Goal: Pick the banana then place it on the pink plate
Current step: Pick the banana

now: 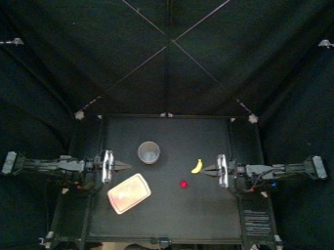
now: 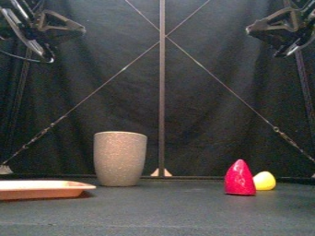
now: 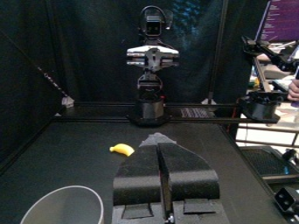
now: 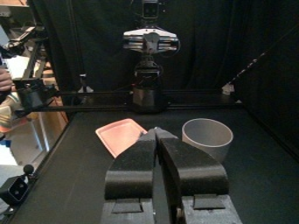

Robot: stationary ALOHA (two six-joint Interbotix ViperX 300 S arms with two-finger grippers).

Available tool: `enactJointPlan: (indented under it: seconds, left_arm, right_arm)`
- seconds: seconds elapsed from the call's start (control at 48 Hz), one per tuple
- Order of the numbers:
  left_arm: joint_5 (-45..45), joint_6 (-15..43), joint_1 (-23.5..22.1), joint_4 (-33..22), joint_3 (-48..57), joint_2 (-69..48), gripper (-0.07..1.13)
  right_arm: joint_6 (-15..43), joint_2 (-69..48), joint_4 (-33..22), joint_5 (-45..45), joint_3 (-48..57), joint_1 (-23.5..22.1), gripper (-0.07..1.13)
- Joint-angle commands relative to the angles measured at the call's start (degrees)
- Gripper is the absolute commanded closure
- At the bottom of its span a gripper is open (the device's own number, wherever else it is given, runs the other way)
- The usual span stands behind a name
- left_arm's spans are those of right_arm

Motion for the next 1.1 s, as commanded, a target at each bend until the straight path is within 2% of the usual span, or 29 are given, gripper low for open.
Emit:
enactJointPlan:
  seconds: [0.021, 0.104, 0.188, 0.354, 0.438, 0.5, 0.583, 0.75, 0.875, 0.938, 1.104]
  left_arm:
    - [-0.9, -0.1, 0.0, -0.4, 0.5, 1.2, 1.12]
    - [-0.9, -0.1, 0.0, -0.9, 0.6, 1.1, 1.10]
    - [-1.1, 0.0, 0.0, -1.1, 0.4, 1.2, 1.07]
    - [-3.1, 0.3, 0.0, -1.0, 0.1, 1.2, 1.07]
    - [-4.4, 0.3, 0.1, -0.8, 0.1, 1.2, 1.07]
    - [-4.8, 0.4, 0.2, -0.8, 0.1, 1.1, 1.07]
    - [-5.1, 0.4, 0.7, -0.8, 0.3, 1.2, 1.07]
    - [-5.2, 0.4, 3.3, -0.9, 0.4, 1.2, 1.07]
    - [-5.2, 0.3, 4.6, -1.0, 0.4, 1.2, 1.07]
    - [-5.2, 0.3, 4.8, -1.1, 0.6, 1.2, 1.07]
    - [-5.2, 0.1, 4.8, -1.1, 0.9, 1.2, 1.07]
  right_arm:
    - [0.4, 2.6, -0.1, 0.2, 0.4, -0.3, 1.06]
    - [0.4, 6.2, 0.3, 2.4, 1.1, -1.1, 1.06]
    - [0.4, 10.3, 0.9, 6.1, 0.9, -3.8, 1.05]
    - [0.3, 17.8, 1.1, 16.4, -1.1, -8.4, 1.04]
    - [-0.4, 20.0, -0.4, 23.8, -1.9, -9.5, 1.00]
    - [-0.2, 20.8, -2.5, 28.3, -2.2, -9.7, 0.93]
    - [0.3, 20.7, -4.6, 31.5, -2.3, -9.6, 0.77]
    - [0.3, 18.1, -6.6, 30.5, -1.9, -9.4, 0.31]
    - [0.2, 16.6, -7.8, 27.9, -1.6, -9.5, 0.08]
    - [0.3, 16.7, -8.3, 27.5, -1.7, -9.8, 0.03]
    - [0.7, 18.0, -8.9, 27.3, -1.6, -12.1, 0.03]
